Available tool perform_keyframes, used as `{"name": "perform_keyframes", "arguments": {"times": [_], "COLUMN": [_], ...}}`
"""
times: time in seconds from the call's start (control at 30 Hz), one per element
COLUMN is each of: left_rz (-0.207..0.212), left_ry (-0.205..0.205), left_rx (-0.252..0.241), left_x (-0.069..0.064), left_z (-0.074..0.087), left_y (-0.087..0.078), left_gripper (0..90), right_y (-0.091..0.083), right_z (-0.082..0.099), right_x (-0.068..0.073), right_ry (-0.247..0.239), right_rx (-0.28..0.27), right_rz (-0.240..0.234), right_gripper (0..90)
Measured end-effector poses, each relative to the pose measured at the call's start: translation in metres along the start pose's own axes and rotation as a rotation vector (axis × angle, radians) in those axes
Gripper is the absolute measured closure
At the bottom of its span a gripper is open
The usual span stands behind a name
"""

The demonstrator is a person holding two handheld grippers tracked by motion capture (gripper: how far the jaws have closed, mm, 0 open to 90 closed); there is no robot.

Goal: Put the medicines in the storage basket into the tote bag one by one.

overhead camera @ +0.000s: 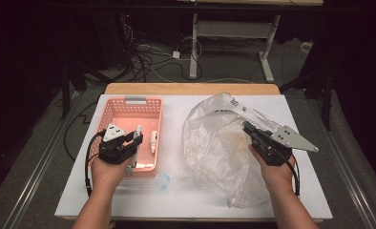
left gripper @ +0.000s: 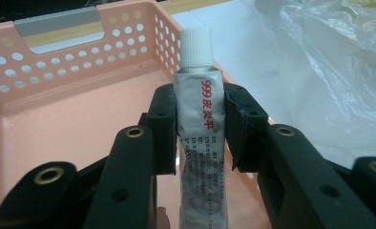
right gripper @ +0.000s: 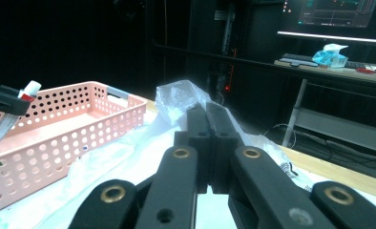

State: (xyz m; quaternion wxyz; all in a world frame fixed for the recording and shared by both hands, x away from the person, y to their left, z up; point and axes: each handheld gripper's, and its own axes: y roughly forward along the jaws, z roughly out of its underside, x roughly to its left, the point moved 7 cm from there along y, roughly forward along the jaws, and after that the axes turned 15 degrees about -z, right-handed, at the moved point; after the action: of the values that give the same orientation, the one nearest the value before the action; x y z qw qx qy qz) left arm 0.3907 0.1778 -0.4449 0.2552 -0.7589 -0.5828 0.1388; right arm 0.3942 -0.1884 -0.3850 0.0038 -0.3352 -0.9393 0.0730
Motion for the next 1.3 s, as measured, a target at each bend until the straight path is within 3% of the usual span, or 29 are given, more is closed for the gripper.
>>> {"name": "perform_keyframes", "arguments": {"times": [0.07, 0.53, 1.03, 1.3], "left_rz": [-0.009, 0.0, 0.023, 0.061], "left_ry": [0.017, -0.002, -0.028, -0.032], "left_rx": [0.0, -0.03, -0.101, -0.135], "left_x": [-0.001, -0.003, -0.01, -0.021], "left_z": [0.002, 0.002, -0.018, -0.028], "left_y": [-0.002, -0.004, -0.017, -0.025], "left_gripper": [66.0, 66.0, 66.1, 66.1], "right_y": [0.0, 0.001, -0.001, 0.001], "right_z": [0.001, 0.002, 0.0, 0.001], "right_x": [0.001, 0.003, 0.003, 0.003], "right_ry": [-0.002, 0.001, -0.002, -0.003], "right_rx": [0.004, 0.008, -0.001, 0.003], "right_rz": [-0.002, -0.007, -0.004, -0.007], "right_gripper": [90.0, 90.0, 90.0, 90.0]}}
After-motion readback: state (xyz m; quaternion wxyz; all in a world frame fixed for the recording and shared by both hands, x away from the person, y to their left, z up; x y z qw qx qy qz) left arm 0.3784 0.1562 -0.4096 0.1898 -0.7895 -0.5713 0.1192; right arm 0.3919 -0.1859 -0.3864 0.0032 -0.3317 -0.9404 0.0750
